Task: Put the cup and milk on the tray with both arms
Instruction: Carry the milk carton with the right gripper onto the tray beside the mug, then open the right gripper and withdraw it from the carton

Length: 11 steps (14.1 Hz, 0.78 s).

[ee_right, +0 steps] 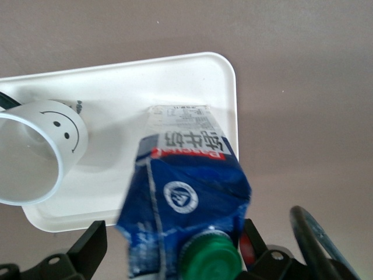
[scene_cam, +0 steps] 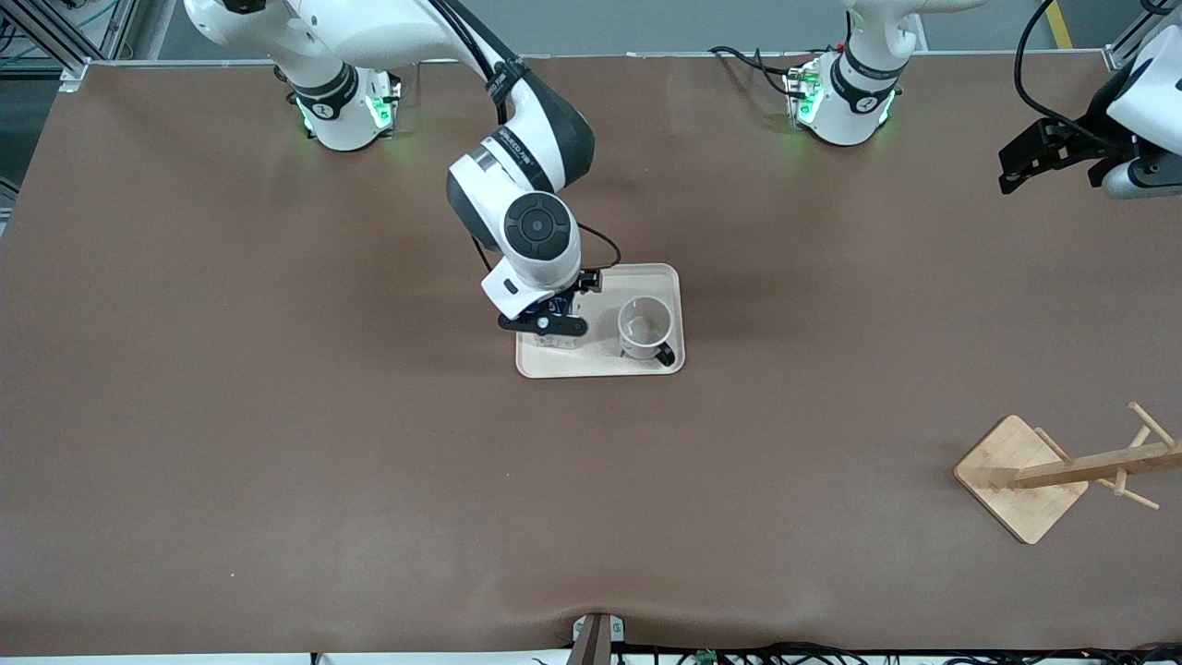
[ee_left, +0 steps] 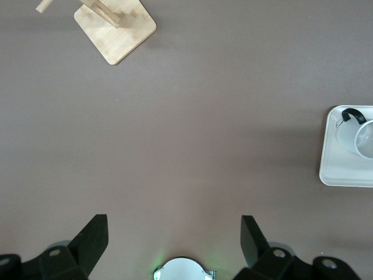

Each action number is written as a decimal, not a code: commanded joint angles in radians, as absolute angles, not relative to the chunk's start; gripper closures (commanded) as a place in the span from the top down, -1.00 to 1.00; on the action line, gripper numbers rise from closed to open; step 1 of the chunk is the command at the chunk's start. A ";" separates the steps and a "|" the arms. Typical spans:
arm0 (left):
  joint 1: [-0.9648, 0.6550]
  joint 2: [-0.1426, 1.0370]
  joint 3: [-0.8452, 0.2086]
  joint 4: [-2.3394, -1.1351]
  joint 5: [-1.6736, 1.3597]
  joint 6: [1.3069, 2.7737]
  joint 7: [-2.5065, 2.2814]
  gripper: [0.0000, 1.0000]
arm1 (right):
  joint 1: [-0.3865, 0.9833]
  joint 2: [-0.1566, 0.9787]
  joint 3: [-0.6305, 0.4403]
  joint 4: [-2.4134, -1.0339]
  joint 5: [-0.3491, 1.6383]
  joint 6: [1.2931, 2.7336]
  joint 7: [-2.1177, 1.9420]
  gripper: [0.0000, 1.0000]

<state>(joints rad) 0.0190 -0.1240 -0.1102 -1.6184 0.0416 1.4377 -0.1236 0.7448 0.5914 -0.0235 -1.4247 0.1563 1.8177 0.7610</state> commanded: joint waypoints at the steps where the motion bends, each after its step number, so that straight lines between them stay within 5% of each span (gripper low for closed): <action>1: 0.015 -0.121 -0.107 -1.597 0.035 1.419 -0.126 1.00 | 0.729 0.592 -0.017 -1.352 0.153 1.725 0.756 1.00; 11: 0.015 -0.121 -0.114 -1.600 0.035 1.428 -0.144 1.00 | 0.629 0.436 -0.041 -1.232 0.244 1.445 0.753 1.00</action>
